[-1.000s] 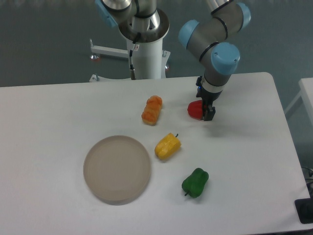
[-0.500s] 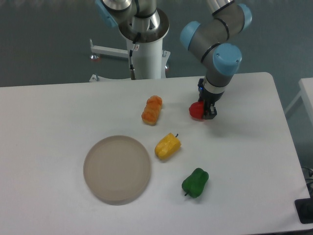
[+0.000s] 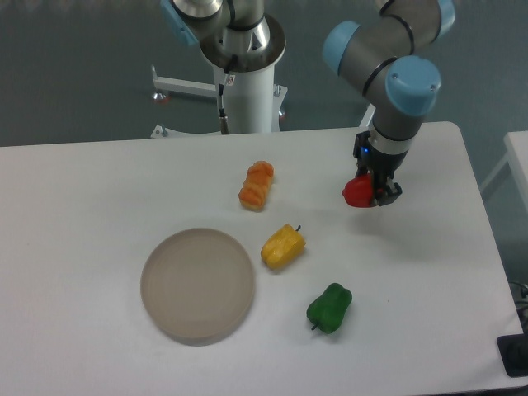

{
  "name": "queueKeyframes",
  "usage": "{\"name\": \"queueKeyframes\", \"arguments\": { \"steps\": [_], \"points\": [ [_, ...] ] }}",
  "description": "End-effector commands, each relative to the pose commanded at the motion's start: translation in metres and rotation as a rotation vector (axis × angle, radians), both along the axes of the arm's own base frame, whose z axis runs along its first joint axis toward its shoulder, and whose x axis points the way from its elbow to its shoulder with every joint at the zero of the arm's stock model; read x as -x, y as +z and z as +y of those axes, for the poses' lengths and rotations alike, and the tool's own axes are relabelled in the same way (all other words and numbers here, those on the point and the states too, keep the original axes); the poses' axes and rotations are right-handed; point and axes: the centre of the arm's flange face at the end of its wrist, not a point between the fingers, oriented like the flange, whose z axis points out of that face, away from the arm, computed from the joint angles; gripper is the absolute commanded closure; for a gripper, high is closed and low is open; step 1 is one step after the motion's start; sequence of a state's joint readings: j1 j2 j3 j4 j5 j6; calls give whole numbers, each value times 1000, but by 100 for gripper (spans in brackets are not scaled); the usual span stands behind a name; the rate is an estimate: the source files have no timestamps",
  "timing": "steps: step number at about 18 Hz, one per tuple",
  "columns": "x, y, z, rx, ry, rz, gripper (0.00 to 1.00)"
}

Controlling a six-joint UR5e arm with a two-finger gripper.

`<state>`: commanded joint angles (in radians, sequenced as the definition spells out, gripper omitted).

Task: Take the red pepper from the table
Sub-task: 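Lift the red pepper up off the table and hold it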

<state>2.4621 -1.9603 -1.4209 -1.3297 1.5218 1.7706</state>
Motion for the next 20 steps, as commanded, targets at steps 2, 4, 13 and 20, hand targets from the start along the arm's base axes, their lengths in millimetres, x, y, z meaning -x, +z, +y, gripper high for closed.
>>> {"name": "queueKeyframes", "arguments": {
  "steps": [2, 4, 13, 20],
  "points": [
    [1, 13, 25, 1, 98, -4, 63],
    [0, 18, 40, -1, 130, -3, 63],
    [2, 31, 43, 14, 130, -5, 63],
    [-6, 24, 52, 19, 111, -7, 63]
  ]
}}
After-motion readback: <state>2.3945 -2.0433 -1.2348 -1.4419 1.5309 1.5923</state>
